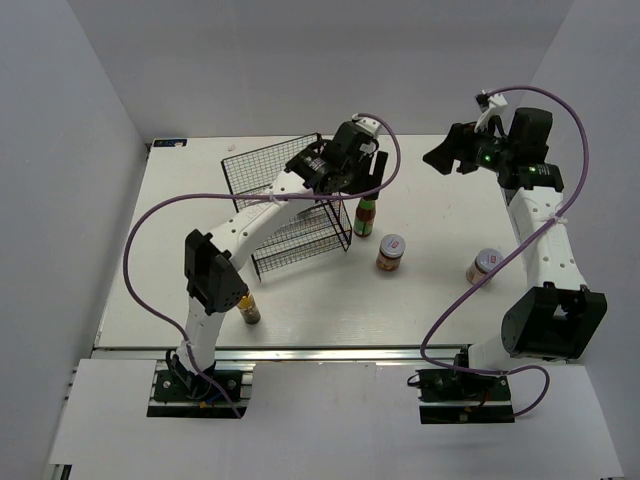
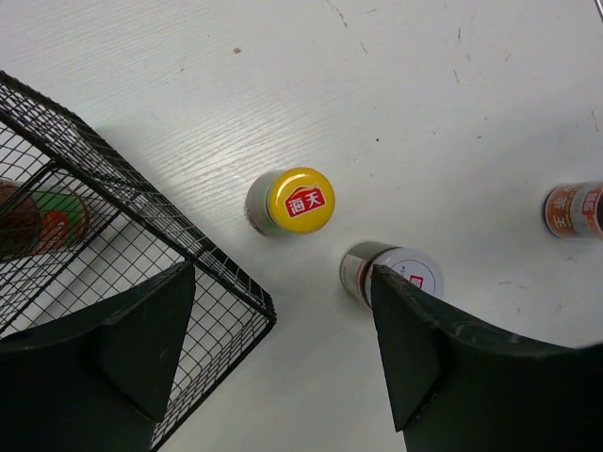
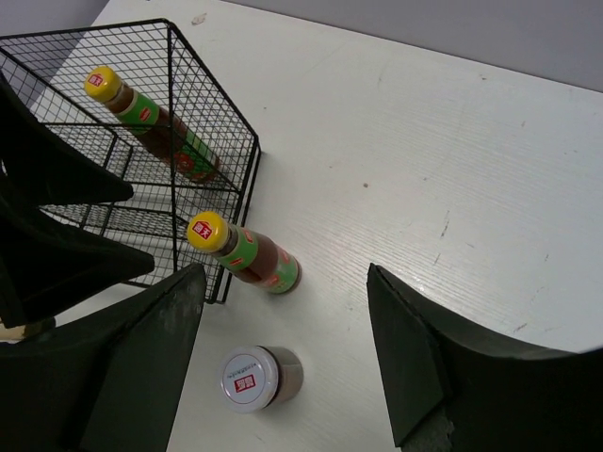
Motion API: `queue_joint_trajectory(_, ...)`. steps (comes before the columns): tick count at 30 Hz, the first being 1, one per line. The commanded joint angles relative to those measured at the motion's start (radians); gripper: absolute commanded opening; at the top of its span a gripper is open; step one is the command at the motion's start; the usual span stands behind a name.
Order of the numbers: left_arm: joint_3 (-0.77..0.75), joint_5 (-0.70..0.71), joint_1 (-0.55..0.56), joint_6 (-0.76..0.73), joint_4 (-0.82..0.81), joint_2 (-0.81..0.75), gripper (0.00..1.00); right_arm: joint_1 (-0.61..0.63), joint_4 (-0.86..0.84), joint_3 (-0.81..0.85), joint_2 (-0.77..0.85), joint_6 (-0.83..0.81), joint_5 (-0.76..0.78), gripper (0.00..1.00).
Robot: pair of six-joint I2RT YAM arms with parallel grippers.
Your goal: Organize the condiment bottles
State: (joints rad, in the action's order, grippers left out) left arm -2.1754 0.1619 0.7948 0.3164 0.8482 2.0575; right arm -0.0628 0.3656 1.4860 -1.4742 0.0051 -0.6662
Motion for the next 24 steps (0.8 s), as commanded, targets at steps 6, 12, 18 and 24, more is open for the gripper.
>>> queue_joint_trajectory(6,-0.038,0.071,0.044,-0.034,-0.087,0.053,0.82,0.000,-0.014,-0.030,0.022,0.003,-0.041,0.74)
queue_joint_trajectory(12,-0.040,0.082,0.046,-0.046,-0.132,0.084,0.78,0.000,-0.024,-0.047,0.031,0.003,-0.036,0.73)
queue_joint_trajectory(18,-0.040,0.111,0.046,-0.059,-0.175,0.112,0.74,0.000,-0.031,-0.052,0.028,0.004,-0.033,0.72)
queue_joint_trajectory(24,-0.043,0.125,0.044,-0.071,-0.204,0.133,0.68,0.000,-0.042,-0.053,0.028,0.012,-0.030,0.72)
